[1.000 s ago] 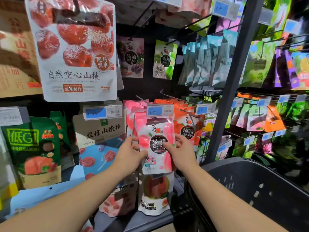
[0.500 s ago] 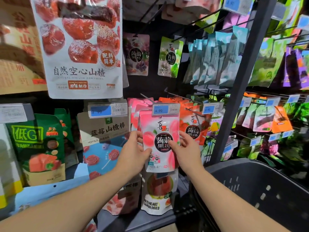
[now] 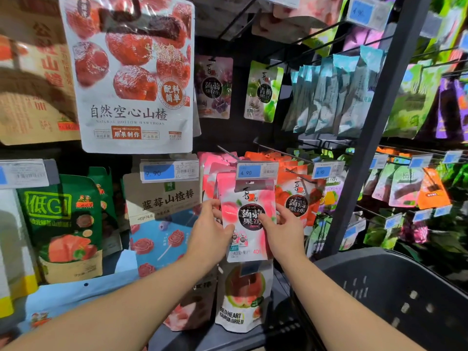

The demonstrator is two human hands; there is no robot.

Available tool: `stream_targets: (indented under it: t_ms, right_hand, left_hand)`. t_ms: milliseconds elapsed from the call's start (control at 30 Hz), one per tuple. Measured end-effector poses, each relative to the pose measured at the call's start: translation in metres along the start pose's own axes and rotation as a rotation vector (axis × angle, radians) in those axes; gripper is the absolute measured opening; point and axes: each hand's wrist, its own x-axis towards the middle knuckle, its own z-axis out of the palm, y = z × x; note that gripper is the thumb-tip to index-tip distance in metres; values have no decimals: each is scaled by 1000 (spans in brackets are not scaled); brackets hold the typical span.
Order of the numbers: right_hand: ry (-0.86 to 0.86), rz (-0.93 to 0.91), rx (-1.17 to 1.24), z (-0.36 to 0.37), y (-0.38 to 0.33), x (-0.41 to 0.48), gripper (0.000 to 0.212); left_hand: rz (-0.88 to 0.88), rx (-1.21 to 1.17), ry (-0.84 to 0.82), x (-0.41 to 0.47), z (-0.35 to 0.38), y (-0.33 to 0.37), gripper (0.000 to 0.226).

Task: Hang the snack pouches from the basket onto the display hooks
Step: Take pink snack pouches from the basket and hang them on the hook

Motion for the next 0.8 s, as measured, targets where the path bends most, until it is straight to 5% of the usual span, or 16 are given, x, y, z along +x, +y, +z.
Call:
stream_targets:
  t_ms: [300,567,700,800]
  right_hand:
    - [-23,-34,8,7,-4,1,61]
    - [-194,-15,-24,6,12,-9,75]
    - [-448,100,66,-9,19,-13,104]
    - [-480,114,26,-9,20,-11,108]
  left_hand:
    - [40,82,13,-2,-1,-6,48]
    - [-32,131,-3,-9,11,-11,106]
    - [-112,103,-108,-5,15,-21,119]
    - [-145,141,-145,-1,16,-25,120]
